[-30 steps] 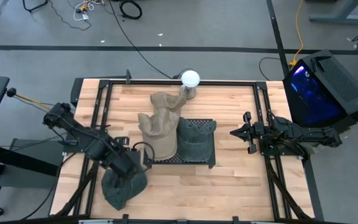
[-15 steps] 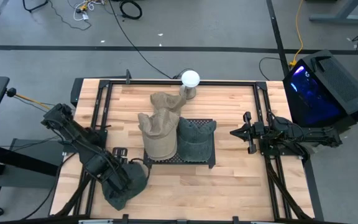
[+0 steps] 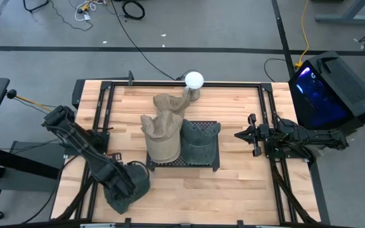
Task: Pick & Place hat
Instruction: Stack the black cap on the black cap on the shelf
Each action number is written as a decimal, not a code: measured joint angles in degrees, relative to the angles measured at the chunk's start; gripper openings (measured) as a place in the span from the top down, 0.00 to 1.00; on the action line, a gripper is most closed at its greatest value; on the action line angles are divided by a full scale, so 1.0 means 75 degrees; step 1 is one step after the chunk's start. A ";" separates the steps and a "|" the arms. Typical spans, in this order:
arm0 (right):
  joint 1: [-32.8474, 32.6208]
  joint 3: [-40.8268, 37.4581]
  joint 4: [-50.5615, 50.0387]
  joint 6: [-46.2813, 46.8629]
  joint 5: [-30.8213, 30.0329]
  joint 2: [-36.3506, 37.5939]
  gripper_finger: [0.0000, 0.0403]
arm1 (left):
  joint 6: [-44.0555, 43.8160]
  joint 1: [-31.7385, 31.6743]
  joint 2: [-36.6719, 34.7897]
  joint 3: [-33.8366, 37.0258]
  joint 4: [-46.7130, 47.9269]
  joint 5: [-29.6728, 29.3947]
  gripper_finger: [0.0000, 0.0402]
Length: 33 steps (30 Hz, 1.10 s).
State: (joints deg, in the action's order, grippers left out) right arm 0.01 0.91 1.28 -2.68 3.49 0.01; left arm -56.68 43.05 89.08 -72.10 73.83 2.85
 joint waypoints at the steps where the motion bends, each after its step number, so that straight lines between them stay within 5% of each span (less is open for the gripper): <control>1: 0.0000 0.0000 0.0002 0.0000 -0.0002 0.0000 0.96 | -0.0075 0.0000 0.0000 0.0076 -0.0155 0.0068 0.45; 17: 0.0001 0.0000 0.0000 0.0000 0.0000 0.0000 0.96 | -0.2117 0.0000 0.0000 0.1097 -0.1823 0.0324 0.45; 33: 0.0000 0.0000 0.0002 0.0000 0.0000 0.0000 0.96 | -0.2362 0.0000 0.0000 0.1931 -0.3049 0.0671 0.45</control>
State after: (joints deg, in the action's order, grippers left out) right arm 0.01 0.91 1.30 -2.68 3.49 0.01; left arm -74.39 43.05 89.08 -57.62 50.97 7.88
